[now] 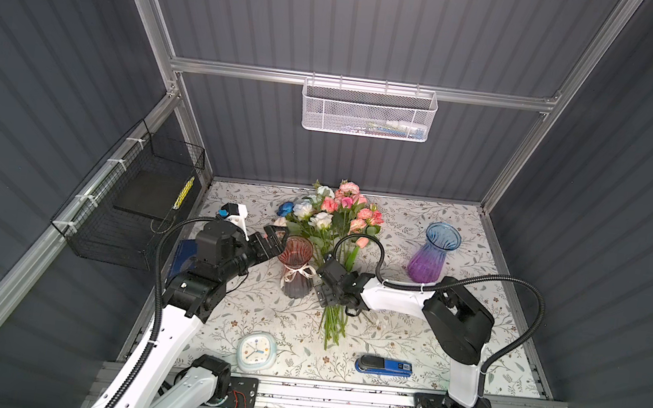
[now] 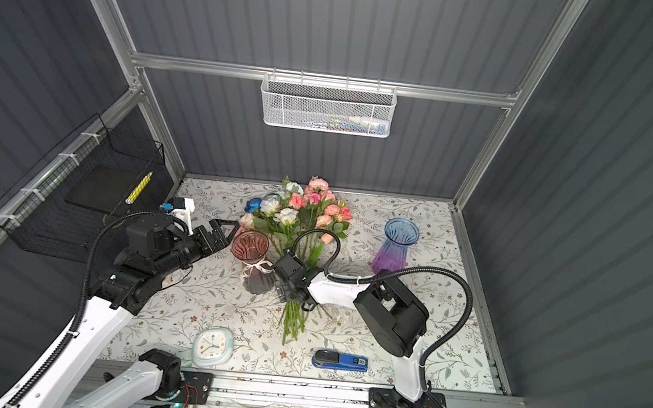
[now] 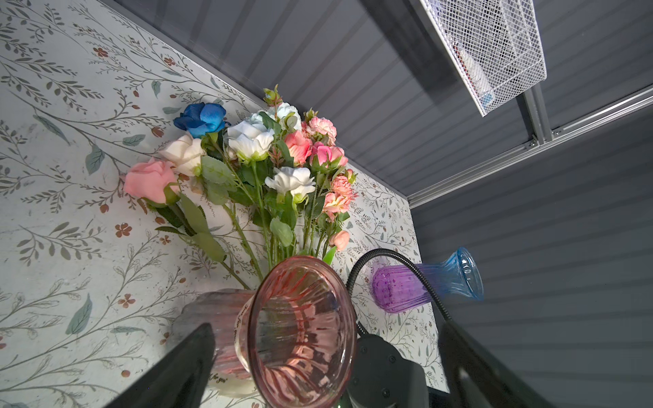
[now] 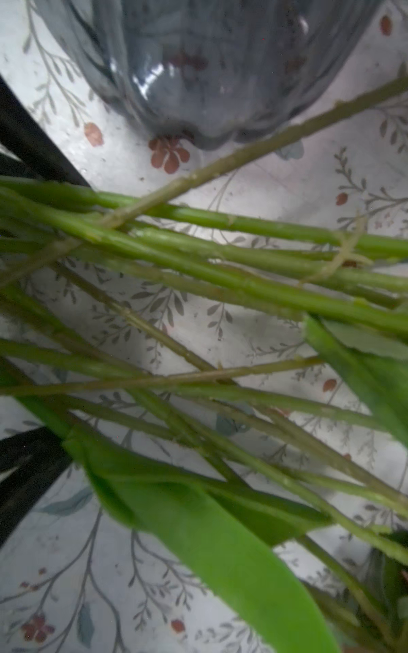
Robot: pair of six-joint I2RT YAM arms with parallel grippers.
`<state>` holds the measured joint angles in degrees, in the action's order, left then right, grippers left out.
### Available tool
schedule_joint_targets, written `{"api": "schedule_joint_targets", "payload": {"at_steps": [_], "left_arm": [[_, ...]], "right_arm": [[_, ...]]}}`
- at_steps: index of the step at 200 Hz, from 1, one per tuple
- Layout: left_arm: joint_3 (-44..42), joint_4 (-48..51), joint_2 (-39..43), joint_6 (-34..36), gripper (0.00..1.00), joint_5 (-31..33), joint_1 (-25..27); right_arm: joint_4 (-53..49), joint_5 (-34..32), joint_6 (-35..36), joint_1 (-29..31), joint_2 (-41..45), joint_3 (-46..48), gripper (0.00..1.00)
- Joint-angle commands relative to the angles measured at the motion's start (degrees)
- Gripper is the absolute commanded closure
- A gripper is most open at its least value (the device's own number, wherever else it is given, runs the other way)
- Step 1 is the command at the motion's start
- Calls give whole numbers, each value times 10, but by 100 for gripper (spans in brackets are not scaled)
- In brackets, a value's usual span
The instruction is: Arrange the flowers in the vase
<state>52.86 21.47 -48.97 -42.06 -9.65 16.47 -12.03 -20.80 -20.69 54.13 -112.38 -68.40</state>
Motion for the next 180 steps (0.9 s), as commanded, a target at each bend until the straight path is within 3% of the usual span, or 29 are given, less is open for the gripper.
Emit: {"api": "schedule_joint_targets", "payload": {"at_steps": [1,47,108,156,169,180], "left_arm": [[-3,5,9,-2,0,1,3],[0,7,10,-6,0,1,3],[5,2,7,-9,1,-6,2],[12,5,5,-10,1,-10,2],[14,7,7,-10,1,-9,3],[17,8,6,-9,1,-9,3]], "right_arm": [[-32,-30,-42,-14,-9,-3,9],[-26,-5,-106,-47,-1,29,41],[-5,23,-206,-104,38,95,64],[-20,11,-250,-124,59,107,66],[-16,22,-255,-132,64,108,63],[-6,31,-237,-133,69,106,54]]}}
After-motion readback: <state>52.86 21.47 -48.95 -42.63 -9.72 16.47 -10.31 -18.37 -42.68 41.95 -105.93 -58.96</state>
